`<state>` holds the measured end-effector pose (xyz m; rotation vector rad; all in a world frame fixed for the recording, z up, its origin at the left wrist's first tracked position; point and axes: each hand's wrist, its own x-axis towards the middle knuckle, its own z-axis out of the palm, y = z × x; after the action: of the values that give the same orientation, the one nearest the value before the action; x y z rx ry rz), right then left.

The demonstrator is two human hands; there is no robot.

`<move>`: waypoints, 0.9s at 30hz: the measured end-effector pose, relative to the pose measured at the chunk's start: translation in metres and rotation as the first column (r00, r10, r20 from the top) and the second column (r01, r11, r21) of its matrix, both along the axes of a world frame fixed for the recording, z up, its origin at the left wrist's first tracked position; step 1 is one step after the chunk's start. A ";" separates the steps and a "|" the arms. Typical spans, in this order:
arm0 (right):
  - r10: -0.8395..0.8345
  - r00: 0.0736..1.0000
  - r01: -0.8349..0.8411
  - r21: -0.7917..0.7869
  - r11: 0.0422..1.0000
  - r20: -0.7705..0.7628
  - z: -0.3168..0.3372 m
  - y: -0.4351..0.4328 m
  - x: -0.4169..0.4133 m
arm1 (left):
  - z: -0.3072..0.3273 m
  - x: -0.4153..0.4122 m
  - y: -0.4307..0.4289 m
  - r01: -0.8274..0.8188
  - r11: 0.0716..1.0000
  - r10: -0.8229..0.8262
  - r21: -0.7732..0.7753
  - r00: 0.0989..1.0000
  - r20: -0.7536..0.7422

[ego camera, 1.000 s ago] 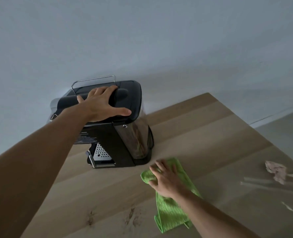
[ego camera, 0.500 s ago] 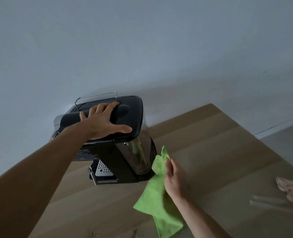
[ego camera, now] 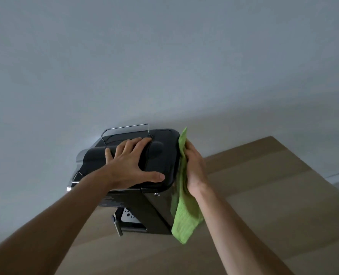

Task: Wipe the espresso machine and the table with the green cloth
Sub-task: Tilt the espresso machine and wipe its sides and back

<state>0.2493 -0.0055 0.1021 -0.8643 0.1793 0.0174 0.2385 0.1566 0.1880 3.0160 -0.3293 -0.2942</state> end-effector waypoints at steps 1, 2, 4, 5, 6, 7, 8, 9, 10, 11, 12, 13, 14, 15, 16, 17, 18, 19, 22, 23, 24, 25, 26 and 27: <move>-0.050 0.998 0.054 -0.104 0.993 0.038 -0.003 -0.003 0.009 | 0.000 0.000 0.000 0.000 1.000 0.000 0.004 1.000 0.000; -0.086 0.994 0.098 -0.171 0.980 0.072 -0.002 -0.004 0.019 | -0.001 0.000 -0.001 -0.001 1.000 0.001 0.000 1.000 0.002; -0.130 0.988 0.146 -0.245 0.959 0.082 0.004 -0.007 0.037 | 0.000 0.000 -0.001 -0.009 1.000 0.009 -0.016 1.000 -0.001; -0.136 0.988 0.151 -0.258 0.954 0.073 0.004 -0.009 0.045 | 0.000 0.000 -0.001 -0.012 1.000 0.012 -0.018 1.000 -0.006; -0.120 0.990 0.135 -0.276 0.952 0.070 0.004 -0.010 0.050 | 0.001 0.000 -0.001 -0.014 1.000 0.014 -0.015 1.000 -0.011; -0.079 0.995 0.093 -0.317 0.944 0.057 0.002 -0.011 0.052 | 0.001 0.000 -0.001 -0.015 1.000 0.015 -0.011 1.000 -0.016; -0.028 0.999 0.042 -0.348 0.937 0.044 -0.001 -0.012 0.053 | 0.001 0.001 -0.002 -0.016 1.000 0.016 -0.008 1.000 -0.019; 0.015 1.000 -0.007 -0.361 0.933 0.019 -0.004 -0.012 0.052 | 0.002 0.001 -0.002 -0.017 1.000 0.017 -0.007 1.000 -0.021; 0.054 0.999 -0.052 -0.350 0.935 -0.004 -0.005 -0.013 0.054 | 0.001 0.001 -0.002 -0.021 1.000 0.021 -0.008 1.000 -0.021; 0.088 0.996 -0.088 -0.338 0.937 -0.014 -0.004 -0.015 0.058 | 0.001 0.001 -0.001 -0.020 1.000 0.019 -0.011 1.000 -0.018; 0.120 0.993 -0.118 -0.316 0.941 -0.014 -0.002 -0.018 0.064 | 0.001 0.001 -0.002 -0.014 1.000 0.014 -0.013 1.000 -0.016; 0.154 0.988 -0.150 -0.306 0.940 -0.011 0.002 -0.021 0.071 | 0.002 0.001 -0.002 -0.013 1.000 0.013 -0.013 1.000 -0.014; 0.180 0.984 -0.176 -0.308 0.935 -0.015 0.005 -0.023 0.078 | 0.002 0.001 -0.002 -0.014 1.000 0.013 -0.012 1.000 -0.013; 0.199 0.979 -0.200 -0.313 0.928 -0.036 0.005 -0.023 0.082 | 0.002 0.001 -0.001 -0.014 1.000 0.014 -0.008 1.000 -0.015; 0.214 0.975 -0.224 -0.313 0.923 -0.066 0.001 -0.022 0.083 | 0.003 0.001 -0.002 -0.015 1.000 0.015 -0.006 1.000 -0.018; 0.224 0.969 -0.247 -0.320 0.915 -0.108 -0.006 -0.021 0.081 | 0.003 0.001 -0.001 -0.017 1.000 0.017 -0.006 1.000 -0.022; 0.226 0.963 -0.264 -0.345 0.901 -0.148 -0.014 -0.020 0.076 | 0.003 0.001 -0.001 -0.020 1.000 0.020 -0.007 0.999 -0.027; 0.216 0.960 -0.269 -0.369 0.890 -0.180 -0.024 -0.019 0.071 | 0.004 0.001 -0.002 -0.020 1.000 0.019 -0.007 0.999 -0.030; 0.202 0.966 -0.241 -0.283 0.928 -0.160 -0.033 -0.021 0.067 | 0.005 0.000 -0.002 -0.023 1.000 0.022 -0.008 0.999 -0.033; 0.216 0.971 -0.235 -0.223 0.946 -0.107 -0.030 -0.022 0.071 | 0.005 0.000 -0.003 -0.026 1.000 0.025 -0.008 0.999 -0.035; 0.237 0.971 -0.241 -0.166 0.956 -0.041 -0.025 -0.023 0.077 | 0.005 0.000 -0.003 -0.028 1.000 0.028 -0.007 0.999 -0.036; 0.267 0.964 -0.264 -0.134 0.955 0.008 -0.022 -0.024 0.083 | 0.006 0.000 -0.003 -0.030 1.000 0.030 -0.008 0.999 -0.036; 0.292 0.956 -0.285 -0.133 0.949 0.038 -0.022 -0.025 0.087 | 0.006 -0.001 -0.003 -0.030 1.000 0.030 -0.009 0.999 -0.037; 0.321 0.946 -0.314 -0.139 0.939 0.032 -0.026 -0.026 0.091 | 0.006 -0.001 -0.003 -0.028 1.000 0.027 -0.012 0.999 -0.037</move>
<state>0.3403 -0.0320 0.0762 -1.0182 -0.0128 0.2872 0.2377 0.1536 0.1935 2.9959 -0.2854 -0.3440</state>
